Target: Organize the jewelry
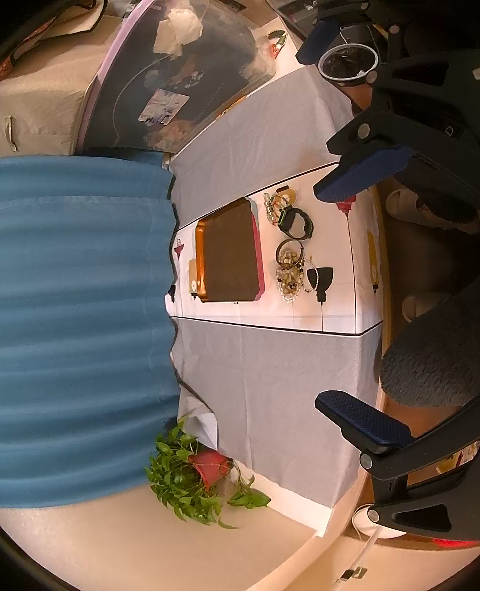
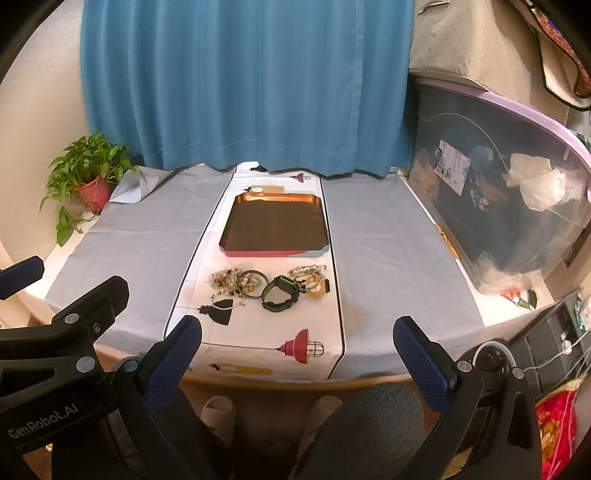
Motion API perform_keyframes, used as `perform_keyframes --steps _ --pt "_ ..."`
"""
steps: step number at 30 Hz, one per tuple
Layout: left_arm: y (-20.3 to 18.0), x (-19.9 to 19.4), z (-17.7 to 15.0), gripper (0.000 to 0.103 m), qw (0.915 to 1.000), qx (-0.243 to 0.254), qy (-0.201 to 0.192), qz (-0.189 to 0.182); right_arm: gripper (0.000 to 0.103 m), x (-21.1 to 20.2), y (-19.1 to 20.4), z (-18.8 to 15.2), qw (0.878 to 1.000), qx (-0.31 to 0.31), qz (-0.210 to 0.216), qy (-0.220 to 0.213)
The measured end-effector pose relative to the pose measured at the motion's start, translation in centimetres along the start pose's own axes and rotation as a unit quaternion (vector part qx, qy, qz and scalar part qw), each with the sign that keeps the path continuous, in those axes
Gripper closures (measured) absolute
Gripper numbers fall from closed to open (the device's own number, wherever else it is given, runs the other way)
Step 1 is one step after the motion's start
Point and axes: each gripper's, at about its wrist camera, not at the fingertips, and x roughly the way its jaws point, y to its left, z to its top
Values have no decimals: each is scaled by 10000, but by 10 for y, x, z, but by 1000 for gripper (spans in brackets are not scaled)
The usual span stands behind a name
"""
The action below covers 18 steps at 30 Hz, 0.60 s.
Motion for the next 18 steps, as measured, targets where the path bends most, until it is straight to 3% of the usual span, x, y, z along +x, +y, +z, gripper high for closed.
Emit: perform_keyframes --steps 18 --pt "-9 2 -2 2 9999 78 -79 130 0 3 -6 -7 9999 84 79 86"
